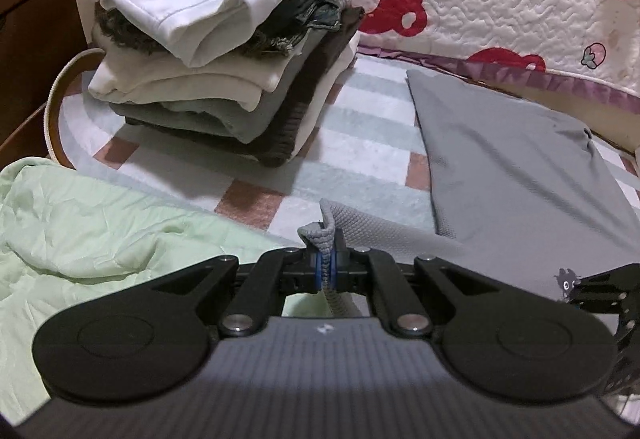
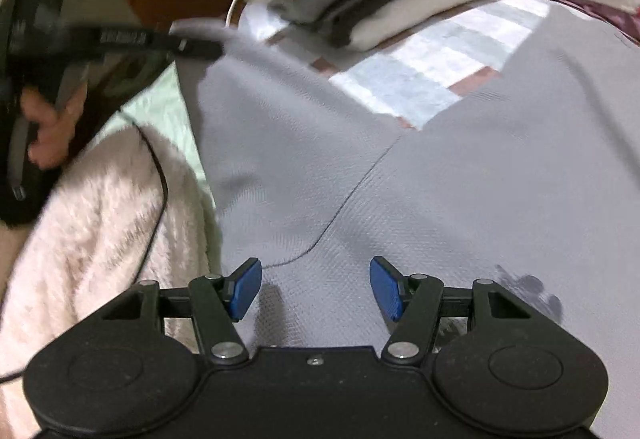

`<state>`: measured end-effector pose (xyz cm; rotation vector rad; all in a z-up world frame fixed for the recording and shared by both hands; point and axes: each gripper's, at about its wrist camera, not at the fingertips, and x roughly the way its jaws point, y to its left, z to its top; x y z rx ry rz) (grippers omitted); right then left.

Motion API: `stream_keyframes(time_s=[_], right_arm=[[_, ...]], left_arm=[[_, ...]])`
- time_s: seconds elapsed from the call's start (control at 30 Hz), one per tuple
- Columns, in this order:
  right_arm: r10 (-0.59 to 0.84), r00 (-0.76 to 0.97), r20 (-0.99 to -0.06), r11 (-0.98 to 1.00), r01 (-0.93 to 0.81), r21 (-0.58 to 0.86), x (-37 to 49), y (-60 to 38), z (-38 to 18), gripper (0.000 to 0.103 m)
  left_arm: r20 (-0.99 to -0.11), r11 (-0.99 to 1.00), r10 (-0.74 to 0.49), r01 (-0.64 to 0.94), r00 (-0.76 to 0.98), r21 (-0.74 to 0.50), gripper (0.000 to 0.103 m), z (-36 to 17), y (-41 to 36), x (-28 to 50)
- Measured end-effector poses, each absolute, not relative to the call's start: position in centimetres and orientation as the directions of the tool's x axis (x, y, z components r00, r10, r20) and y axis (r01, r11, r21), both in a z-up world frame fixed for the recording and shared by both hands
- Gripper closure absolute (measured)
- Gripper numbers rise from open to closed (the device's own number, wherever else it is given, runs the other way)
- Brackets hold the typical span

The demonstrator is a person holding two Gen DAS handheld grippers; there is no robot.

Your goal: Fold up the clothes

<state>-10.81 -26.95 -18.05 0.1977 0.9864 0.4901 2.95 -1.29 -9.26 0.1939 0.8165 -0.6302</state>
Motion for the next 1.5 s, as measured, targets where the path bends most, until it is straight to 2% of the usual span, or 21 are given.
stream_keyframes(time_s=[0.07, 0.23, 0.33, 0.47, 0.7, 0.8, 0.87, 0.97, 1.0, 1.07, 1.13, 1.23, 1.3, 1.4, 1.5], right_arm=[[0.494, 0.405, -0.769, 0.864, -0.325, 0.384, -10.4, -26.0, -18.6, 0.038], [0.516, 0.313, -0.797, 0.849, -0.308, 0.429, -9.8, -24.5, -19.3, 0.035], [0.588, 0.291, -0.755, 0.807, -0.278, 0.521, -9.3, -24.8, -19.5, 0.038], [0.626, 0.230, -0.745, 0.775, -0.288, 0.562, -9.2, -24.6, -20.2, 0.038], [0.754, 0.108, -0.648, 0.654, -0.218, 0.724, -8.8, -26.0, -22.0, 0.041], [0.774, 0.156, -0.614, 0.634, -0.197, 0.748, -9.5, -28.6, -21.4, 0.043], [0.769, 0.247, -0.589, 0.632, -0.161, 0.758, -10.1, -31.9, -20.2, 0.043], [0.659, 0.428, -0.618, 0.709, -0.081, 0.700, -10.9, -38.3, -17.4, 0.043], [0.586, 0.497, -0.640, 0.752, -0.040, 0.658, -11.4, -40.7, -16.3, 0.043], [0.424, 0.615, -0.665, 0.821, 0.049, 0.569, -12.5, -45.1, -14.3, 0.042], [0.219, 0.709, -0.671, 0.874, 0.164, 0.458, -13.5, -49.9, -12.6, 0.042], [-0.009, 0.747, -0.665, 0.872, 0.331, 0.360, -13.8, -57.2, -12.5, 0.042], [-0.103, 0.734, -0.671, 0.838, 0.427, 0.339, -13.5, -61.2, -13.5, 0.044], [-0.172, 0.689, -0.704, 0.763, 0.546, 0.347, -13.1, -67.0, -16.6, 0.094], [-0.241, 0.680, -0.692, 0.693, 0.620, 0.368, -13.3, -70.1, -18.0, 0.094]], left_arm=[[-0.726, 0.792, -0.452, 0.608, 0.518, -0.060, 0.100, -8.7, -1.0, 3.0], [-0.707, 0.751, -0.429, 0.657, 0.562, 0.067, 0.100, -7.4, -1.1, 1.0], [-0.738, 0.773, -0.391, 0.631, 0.550, 0.061, 0.100, -9.1, -0.6, 2.3], [-0.785, 0.805, -0.369, 0.593, 0.497, -0.003, 0.099, -11.2, 0.7, 4.1], [-0.770, 0.834, -0.321, 0.551, 0.552, 0.047, 0.099, -10.2, 1.5, 5.3], [-0.759, 0.845, -0.299, 0.531, 0.579, 0.072, 0.098, -9.6, 1.9, 5.7], [-0.754, 0.815, -0.352, 0.578, 0.555, 0.045, 0.095, -8.9, 0.3, 5.5], [-0.749, 0.724, -0.474, 0.689, 0.463, -0.031, 0.089, -8.0, -3.9, 5.1], [-0.747, 0.694, -0.506, 0.717, 0.431, -0.057, 0.086, -7.9, -5.5, 5.0], [-0.744, 0.641, -0.556, 0.761, 0.370, -0.101, 0.073, -8.3, -9.0, 5.3], [-0.736, 0.586, -0.596, 0.801, 0.321, -0.125, 0.069, -9.1, -13.1, 5.6], [-0.716, 0.499, -0.657, 0.849, 0.238, -0.176, 0.066, -11.1, -19.2, 6.6], [-0.713, 0.467, -0.669, 0.865, 0.209, -0.185, 0.061, -13.0, -22.9, 7.8], [-0.734, 0.484, -0.630, 0.867, 0.252, -0.118, 0.061, -16.2, -27.4, 10.4], [-0.752, 0.531, -0.595, 0.841, 0.284, -0.102, 0.061, -19.6, -30.7, 14.5]])
